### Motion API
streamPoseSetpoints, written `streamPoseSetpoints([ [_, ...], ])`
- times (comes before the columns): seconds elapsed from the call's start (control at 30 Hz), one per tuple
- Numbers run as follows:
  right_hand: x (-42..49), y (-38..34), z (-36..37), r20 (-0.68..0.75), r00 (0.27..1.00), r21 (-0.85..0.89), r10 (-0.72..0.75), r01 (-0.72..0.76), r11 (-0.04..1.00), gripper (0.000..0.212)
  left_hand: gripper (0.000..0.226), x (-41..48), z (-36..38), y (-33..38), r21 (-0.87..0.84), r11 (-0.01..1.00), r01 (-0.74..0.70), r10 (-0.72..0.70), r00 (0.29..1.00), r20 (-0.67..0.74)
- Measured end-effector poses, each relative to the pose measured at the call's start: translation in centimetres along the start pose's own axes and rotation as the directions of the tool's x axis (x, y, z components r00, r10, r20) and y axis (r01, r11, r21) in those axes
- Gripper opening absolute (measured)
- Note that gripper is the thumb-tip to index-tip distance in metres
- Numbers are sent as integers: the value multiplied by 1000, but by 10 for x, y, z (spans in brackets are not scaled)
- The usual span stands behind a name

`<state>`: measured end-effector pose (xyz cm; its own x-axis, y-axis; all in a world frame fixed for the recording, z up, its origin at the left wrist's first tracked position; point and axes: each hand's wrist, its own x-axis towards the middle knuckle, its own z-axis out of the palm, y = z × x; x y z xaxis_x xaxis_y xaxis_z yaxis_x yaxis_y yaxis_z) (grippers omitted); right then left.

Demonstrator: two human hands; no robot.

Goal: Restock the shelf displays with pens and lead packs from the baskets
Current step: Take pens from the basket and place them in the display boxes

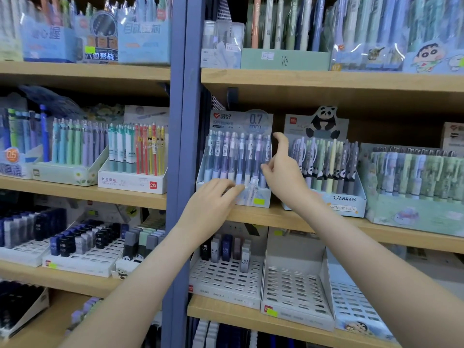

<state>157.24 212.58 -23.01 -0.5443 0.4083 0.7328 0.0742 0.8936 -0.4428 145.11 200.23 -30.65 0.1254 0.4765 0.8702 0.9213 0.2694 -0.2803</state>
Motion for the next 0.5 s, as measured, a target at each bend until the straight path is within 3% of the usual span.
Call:
streamPoseSetpoints([
  [0.07,-5,3,2,-8,999,-10,-52,52,999,73,31,-6,0,2,-1,1000,-14,14,1000,-16],
  [0.17,-23,10,6,25,987,-67,-161,162,984,62,39,-11,2,3,10,1000,-8,8,1000,-13],
  [0.37,-33,20,9,138,975,-175,-176,199,964,73,25,2,1,-1,-135,981,138,-141,990,-18],
  [0.5,-35,18,12,143,974,-210,-174,202,957,74,33,6,-4,-3,-137,979,154,-148,987,58],
])
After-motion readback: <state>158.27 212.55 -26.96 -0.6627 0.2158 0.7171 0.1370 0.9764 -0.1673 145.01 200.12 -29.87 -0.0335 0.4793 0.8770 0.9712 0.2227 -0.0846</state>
